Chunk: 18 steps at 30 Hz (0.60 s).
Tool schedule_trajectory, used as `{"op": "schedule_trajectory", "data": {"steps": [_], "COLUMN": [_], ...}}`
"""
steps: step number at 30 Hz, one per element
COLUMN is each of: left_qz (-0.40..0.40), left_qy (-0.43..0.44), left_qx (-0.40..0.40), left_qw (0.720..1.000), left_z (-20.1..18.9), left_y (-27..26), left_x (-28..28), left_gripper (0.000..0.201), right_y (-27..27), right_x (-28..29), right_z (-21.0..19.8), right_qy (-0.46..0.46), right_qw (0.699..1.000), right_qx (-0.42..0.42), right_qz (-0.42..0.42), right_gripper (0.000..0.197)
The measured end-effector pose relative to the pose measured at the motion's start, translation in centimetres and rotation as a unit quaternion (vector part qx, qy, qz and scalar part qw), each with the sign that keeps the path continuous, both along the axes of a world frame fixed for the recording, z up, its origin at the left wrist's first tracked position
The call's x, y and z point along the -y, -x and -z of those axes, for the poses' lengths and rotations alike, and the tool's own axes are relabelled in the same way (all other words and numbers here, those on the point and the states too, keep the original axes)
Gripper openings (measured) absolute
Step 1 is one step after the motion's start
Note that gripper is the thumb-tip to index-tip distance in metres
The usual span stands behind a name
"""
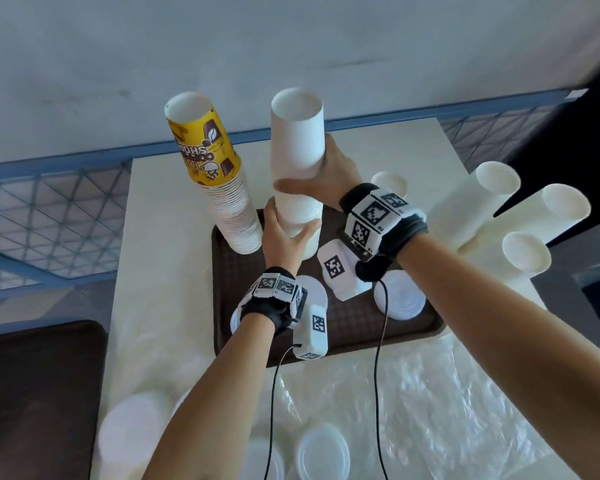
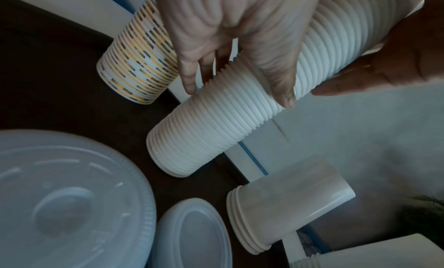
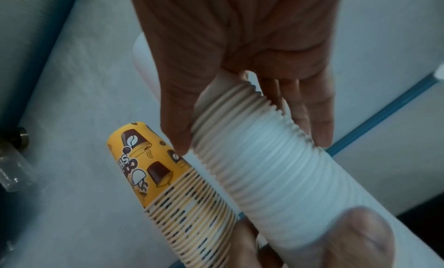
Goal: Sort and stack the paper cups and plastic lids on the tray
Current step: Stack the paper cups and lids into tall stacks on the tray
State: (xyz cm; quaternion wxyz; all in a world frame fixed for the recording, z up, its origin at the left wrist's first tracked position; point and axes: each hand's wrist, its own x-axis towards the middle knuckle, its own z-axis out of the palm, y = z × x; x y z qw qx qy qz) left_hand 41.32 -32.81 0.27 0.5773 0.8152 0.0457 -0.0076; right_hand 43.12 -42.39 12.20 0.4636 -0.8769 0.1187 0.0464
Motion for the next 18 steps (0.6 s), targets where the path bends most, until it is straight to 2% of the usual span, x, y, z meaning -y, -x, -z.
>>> {"op": "schedule_trajectory", "data": {"steps": [3, 5, 7, 9, 11, 13, 15, 18], "left_qz": [0.002, -0.015, -0.05, -0.05, 0.003, 0.075, 0.142, 0.204], "left_qy": [-0.025, -0.058, -0.075, -0.087, -0.097, -0.087, -0.079, -0.058], "left_qx": [-0.016, -0.048, -0.086, -0.097, -0.095, -0.063, -0.024, -0.01], "left_qw": [1.0, 0.997, 0.992, 0.99, 0.991, 0.991, 0.986, 0.977], "left_z": [0.7, 1.0, 1.2, 1.1, 0.9, 0.7, 0.1, -0.9], "left_y": [0.5, 1.4, 2.7, 4.3, 5.9, 7.3, 8.1, 8.4], "left_x": [-0.7, -0.9, -0.8, 0.0, 1.7, 4.1, 6.9, 10.9], "left_gripper": [0.084, 0.077, 0.059, 0.035, 0.018, 0.012, 0.011, 0.02], "right_y": [2.1, 4.4, 7.4, 10.7, 14.1, 17.4, 20.2, 22.5], "right_x": [0.4, 1.5, 3.2, 5.7, 8.6, 11.5, 14.0, 16.9], "right_z": [0.7, 1.7, 3.6, 6.1, 8.4, 10.6, 12.4, 14.0], "right_qy": [-0.03, -0.065, -0.115, -0.115, -0.084, -0.061, -0.038, -0.009], "right_qw": [1.0, 0.998, 0.991, 0.986, 0.978, 0.959, 0.934, 0.9], "right_qx": [-0.005, -0.014, -0.043, -0.074, -0.085, -0.087, -0.095, -0.074], "right_qz": [-0.003, 0.01, 0.045, 0.093, 0.173, 0.263, 0.344, 0.43], "right_gripper": [0.101, 0.103, 0.089, 0.064, 0.04, 0.028, 0.036, 0.056]}}
